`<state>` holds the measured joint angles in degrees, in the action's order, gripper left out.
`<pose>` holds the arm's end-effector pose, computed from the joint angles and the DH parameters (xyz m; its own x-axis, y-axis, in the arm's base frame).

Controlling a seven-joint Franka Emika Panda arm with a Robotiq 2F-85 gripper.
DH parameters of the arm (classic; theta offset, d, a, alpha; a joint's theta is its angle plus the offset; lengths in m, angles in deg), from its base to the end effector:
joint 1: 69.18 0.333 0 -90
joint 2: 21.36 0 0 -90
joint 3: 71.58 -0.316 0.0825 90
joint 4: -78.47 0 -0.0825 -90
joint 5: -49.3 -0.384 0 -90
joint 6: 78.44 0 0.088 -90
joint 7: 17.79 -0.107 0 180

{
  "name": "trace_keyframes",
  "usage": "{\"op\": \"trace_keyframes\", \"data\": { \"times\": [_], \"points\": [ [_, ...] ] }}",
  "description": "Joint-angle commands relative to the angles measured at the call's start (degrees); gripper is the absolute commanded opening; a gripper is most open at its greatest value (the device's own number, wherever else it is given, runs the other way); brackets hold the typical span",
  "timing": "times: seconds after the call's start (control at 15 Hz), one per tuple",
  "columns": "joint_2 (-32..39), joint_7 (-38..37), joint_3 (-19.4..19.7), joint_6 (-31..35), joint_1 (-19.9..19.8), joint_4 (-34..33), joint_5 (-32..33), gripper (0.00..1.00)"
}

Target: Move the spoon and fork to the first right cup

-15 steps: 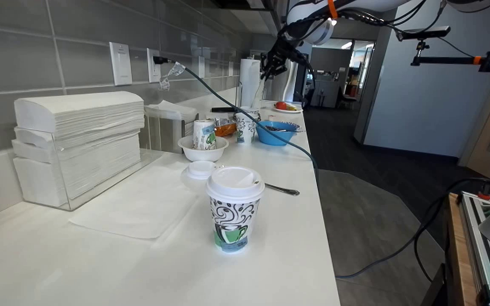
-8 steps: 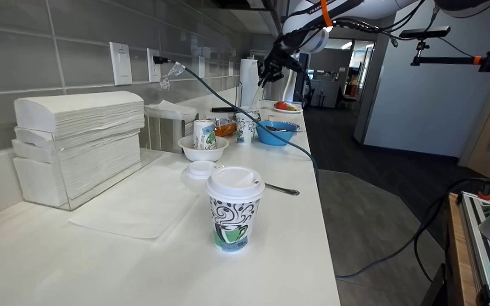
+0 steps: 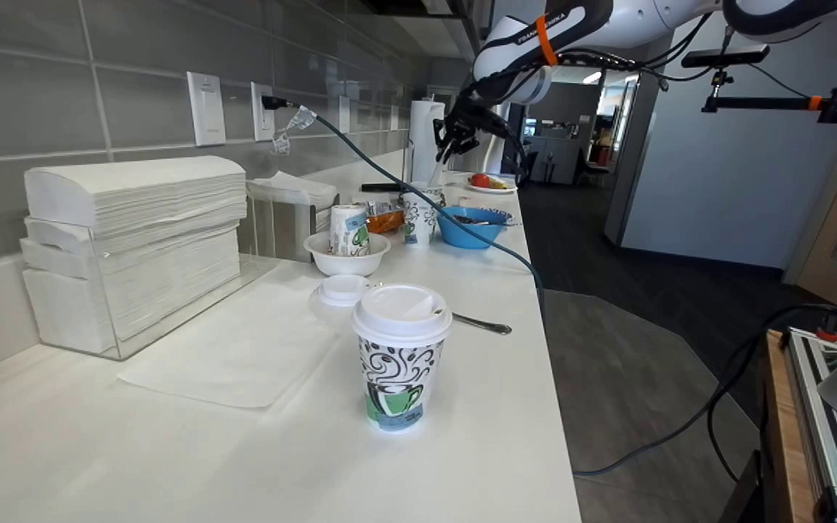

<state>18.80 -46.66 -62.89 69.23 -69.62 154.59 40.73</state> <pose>0.7725 -0.0938 0.3840 0.6367 -0.6306 0.4437 -0.5658 -0.7731 -0.2869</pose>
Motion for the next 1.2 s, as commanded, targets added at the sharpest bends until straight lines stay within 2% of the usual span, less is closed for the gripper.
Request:
{"op": "trace_keyframes", "data": {
  "times": [0.0, 0.07, 0.2, 0.4, 0.67, 0.73, 0.93, 1.13],
  "points": [
    [2.31, -2.35, 1.26, 0.17, 1.15, -2.29, 1.29, 0.15],
    [2.17, -2.29, 1.18, 0.17, 1.22, -2.24, 1.27, 0.40],
    [0.93, -1.62, 0.67, -0.18, 1.31, -1.47, 1.05, 0.43],
    [-1.36, -0.74, 0.11, -0.36, 1.54, -0.16, 0.85, 0.65],
    [-6.78, 6.52, -4.89, -4.68, -0.76, 3.31, -1.91, 0.96],
    [-7.98, 8.91, -6.41, -6.96, -1.56, 3.91, -2.87, 0.99],
    [-11.58, 15.92, -9.37, -15.42, -3.51, 6.09, -5.18, 1.00],
    [-14.65, 20.81, -8.75, -26.07, -4.24, 7.39, -3.51, 1.00]
  ]
}}
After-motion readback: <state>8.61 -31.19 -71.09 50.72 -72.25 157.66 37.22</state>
